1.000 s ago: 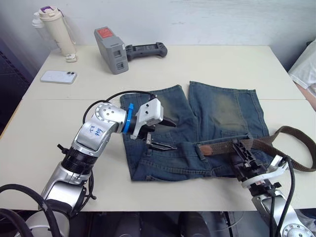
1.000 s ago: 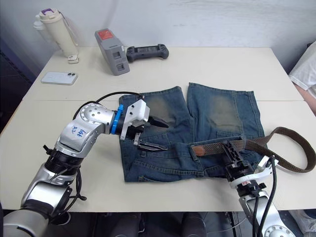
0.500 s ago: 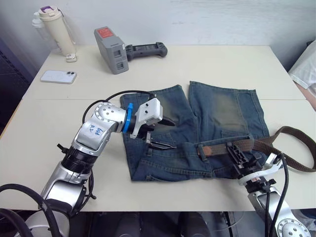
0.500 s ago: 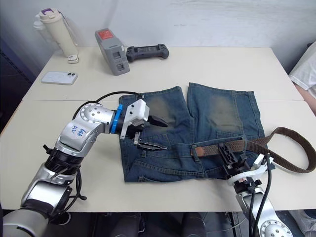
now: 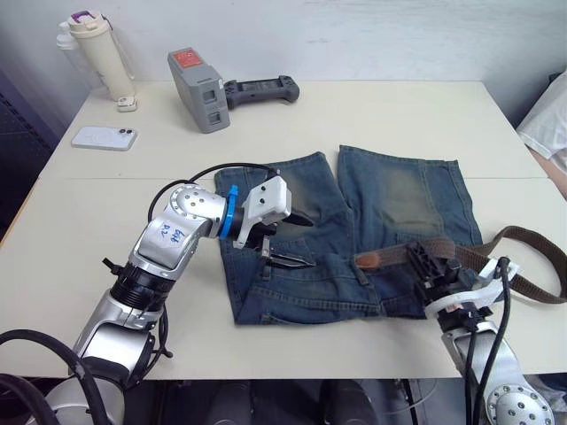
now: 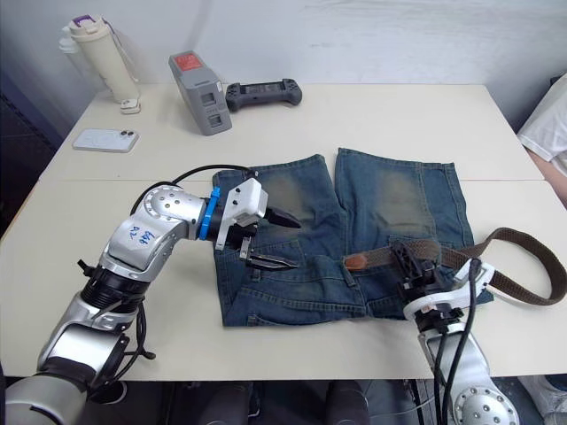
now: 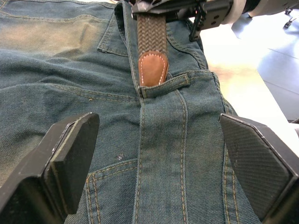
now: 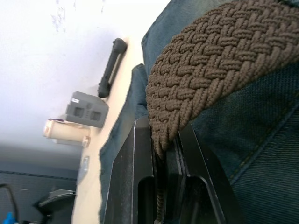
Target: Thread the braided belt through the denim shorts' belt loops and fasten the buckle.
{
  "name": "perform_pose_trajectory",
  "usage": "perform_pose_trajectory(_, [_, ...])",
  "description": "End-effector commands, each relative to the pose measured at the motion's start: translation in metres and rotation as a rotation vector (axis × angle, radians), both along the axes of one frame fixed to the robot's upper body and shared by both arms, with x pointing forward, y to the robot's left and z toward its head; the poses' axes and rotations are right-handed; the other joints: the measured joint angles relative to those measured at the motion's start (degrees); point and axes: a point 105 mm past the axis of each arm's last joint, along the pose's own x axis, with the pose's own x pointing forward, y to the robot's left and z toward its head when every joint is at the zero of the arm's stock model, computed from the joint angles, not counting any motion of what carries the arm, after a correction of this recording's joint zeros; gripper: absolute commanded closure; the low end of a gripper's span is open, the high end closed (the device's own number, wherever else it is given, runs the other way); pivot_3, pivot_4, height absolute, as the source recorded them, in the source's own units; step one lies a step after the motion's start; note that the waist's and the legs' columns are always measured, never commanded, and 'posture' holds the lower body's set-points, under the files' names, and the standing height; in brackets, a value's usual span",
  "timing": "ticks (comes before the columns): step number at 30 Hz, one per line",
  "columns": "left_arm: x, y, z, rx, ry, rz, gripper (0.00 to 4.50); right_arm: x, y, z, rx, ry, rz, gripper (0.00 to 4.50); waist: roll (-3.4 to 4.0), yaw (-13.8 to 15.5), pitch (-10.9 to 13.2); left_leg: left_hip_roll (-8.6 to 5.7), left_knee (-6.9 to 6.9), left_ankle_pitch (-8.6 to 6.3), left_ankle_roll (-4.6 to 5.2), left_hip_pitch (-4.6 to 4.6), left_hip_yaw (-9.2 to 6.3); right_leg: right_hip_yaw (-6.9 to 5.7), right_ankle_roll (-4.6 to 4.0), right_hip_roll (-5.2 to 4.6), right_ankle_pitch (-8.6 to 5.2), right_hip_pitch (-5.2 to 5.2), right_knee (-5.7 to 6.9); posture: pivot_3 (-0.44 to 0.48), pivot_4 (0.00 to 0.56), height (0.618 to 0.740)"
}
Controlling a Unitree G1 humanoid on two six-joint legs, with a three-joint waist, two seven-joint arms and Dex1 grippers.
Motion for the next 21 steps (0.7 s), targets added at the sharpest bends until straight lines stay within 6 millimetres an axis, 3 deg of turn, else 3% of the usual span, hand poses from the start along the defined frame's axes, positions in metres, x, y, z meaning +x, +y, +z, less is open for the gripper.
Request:
perform_pose_trajectory(1, [-0.002, -0.001, 0.009, -0.007, -0.044, -0.022, 0.0, -0.004, 0.009, 0.002, -0.046, -0.013, 0.024, 4.46, 0.0, -0.05, 0.0, 0.0, 0.0, 0.0, 0.0, 0.0, 0.0, 0.0, 0.0, 0.0, 0.0, 0.0, 0.01, 0.0, 0.15, 0.74])
perform_pose_trajectory(7, [-0.003, -0.001, 0.008, -0.005, -0.041, -0.024, 0.0, -0.01, -0.013, -0.001, -0.136, 0.012, -0.007, 4.46, 0.0, -0.01, 0.0, 0.0, 0.0, 0.0, 0.0, 0.0, 0.0, 0.0, 0.0, 0.0, 0.0, 0.01, 0.0, 0.0, 0.15, 0.74])
perform_pose_trajectory(12, [-0.003, -0.001, 0.008, -0.003, -0.043, -0.026, 0.0, -0.008, -0.024, 0.018, -0.226, -0.012, 0.001, 4.46, 0.0, -0.03, 0.0, 0.0, 0.01, 0.0, 0.01, 0.0, 0.03, 0.03, 0.0, -0.01, 0.0, 0.0, 0.01, 0.0, 0.15, 0.74])
perform_pose_trajectory(16, [-0.003, -0.002, 0.008, -0.008, -0.042, -0.022, 0.0, -0.002, -0.02, 0.039, -0.228, -0.051, 0.016, 4.46, 0.0, 0.03, 0.0, 0.0, 0.01, 0.0, 0.01, 0.01, 0.02, 0.02, 0.0, -0.01, 0.0, 0.0, 0.02, 0.0, 0.15, 0.74])
perform_pose_trajectory(21, [-0.003, -0.002, 0.009, -0.012, -0.043, -0.018, 0.0, 0.006, 0.004, 0.042, -0.231, -0.053, 0.079, 4.46, 0.0, 0.05, 0.0, 0.0, 0.01, 0.0, 0.01, 0.0, 0.02, 0.02, 0.0, -0.01, 0.0, 0.0, 0.01, 0.0, 0.15, 0.74])
